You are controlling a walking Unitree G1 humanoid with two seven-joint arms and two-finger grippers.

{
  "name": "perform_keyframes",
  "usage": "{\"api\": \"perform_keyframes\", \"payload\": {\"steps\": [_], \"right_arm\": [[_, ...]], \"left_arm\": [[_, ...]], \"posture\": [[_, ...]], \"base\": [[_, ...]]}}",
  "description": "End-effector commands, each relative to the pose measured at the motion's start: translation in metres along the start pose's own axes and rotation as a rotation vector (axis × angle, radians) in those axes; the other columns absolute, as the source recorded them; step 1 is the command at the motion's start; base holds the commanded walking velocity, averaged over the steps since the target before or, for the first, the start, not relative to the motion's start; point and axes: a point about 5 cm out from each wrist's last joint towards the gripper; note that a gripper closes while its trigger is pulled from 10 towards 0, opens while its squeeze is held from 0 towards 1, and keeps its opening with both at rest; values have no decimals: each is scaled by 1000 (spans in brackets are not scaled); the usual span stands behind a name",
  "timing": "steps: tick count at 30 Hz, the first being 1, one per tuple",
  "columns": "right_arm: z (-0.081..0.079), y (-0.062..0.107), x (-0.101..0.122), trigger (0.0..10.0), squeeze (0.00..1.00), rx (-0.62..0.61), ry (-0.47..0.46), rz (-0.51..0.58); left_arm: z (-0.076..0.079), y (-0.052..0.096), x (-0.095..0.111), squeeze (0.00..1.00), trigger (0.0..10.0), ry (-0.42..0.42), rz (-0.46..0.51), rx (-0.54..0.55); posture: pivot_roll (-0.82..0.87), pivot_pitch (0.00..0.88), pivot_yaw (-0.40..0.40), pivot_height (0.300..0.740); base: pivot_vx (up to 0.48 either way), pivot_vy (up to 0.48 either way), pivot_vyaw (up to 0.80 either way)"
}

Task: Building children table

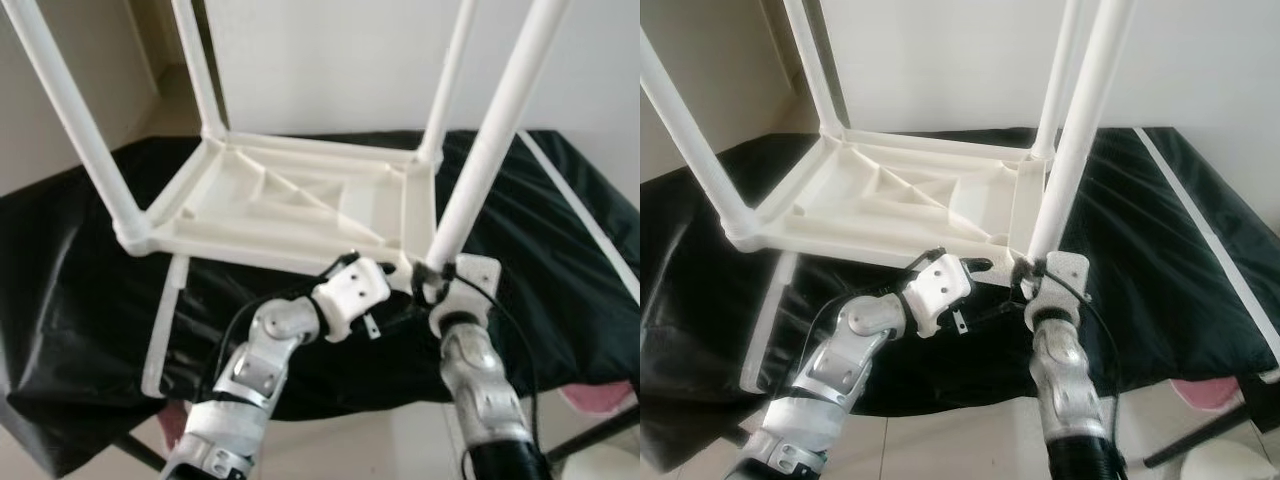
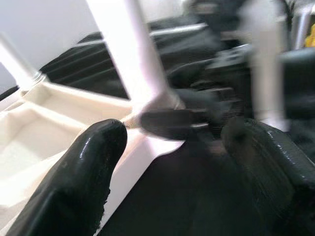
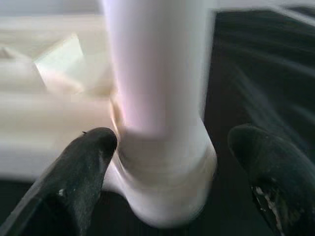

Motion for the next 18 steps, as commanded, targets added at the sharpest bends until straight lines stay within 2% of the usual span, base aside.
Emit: {"api": "perform_keyframes", "payload": {"steps": [1, 5, 8, 9, 10, 14, 17, 18], "right_arm": [[1, 1, 1, 10000, 0, 20, -10, 12], [-3, 7, -2, 10000, 0, 89, 11, 6], [-8, 17, -3, 10000, 0, 174, 20, 9], [-8, 17, -3, 10000, 0, 174, 20, 9], [-11, 22, -4, 10000, 0, 233, 25, 9], [-12, 23, -4, 10000, 0, 248, 24, 9], [-16, 35, -5, 10000, 0, 368, 26, 11], [-16, 35, -5, 10000, 0, 368, 26, 11]], "left_arm": [[-5, 1, -2, 0, 10000, 3, -8, 105], [-15, 7, -5, 0, 10000, -9, -24, 127], [-32, 20, -10, 0, 10000, -33, -61, 177], [-32, 20, -10, 0, 10000, -33, -61, 177], [-44, 31, -14, 0, 10000, -46, -93, 218], [-47, 35, -15, 0, 10000, -49, -100, 229], [-66, 56, -24, 0, 10000, -63, -155, 312], [-66, 56, -24, 0, 10000, -63, -155, 312]], "posture": [[-67, 0, 7, 740], [-76, 0, 15, 740], [-74, 0, 19, 740], [-74, 0, 19, 740], [-72, 0, 20, 740], [-70, 0, 20, 740], [-65, 0, 23, 740], [-65, 0, 23, 740]], "base": [[0, 0, 0], [0, 0, 0], [0, 0, 0], [0, 0, 0], [0, 0, 0], [0, 0, 0], [0, 0, 0], [0, 0, 0]]}}
Point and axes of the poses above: a point about 5 cm out from each wrist's last joint towards the gripper, its own y axis pointing back from the gripper into the wrist, its own x axis along the axis of the wrist's last joint, z = x × y, and after that the axes turned 2 degrees about y, right-handed
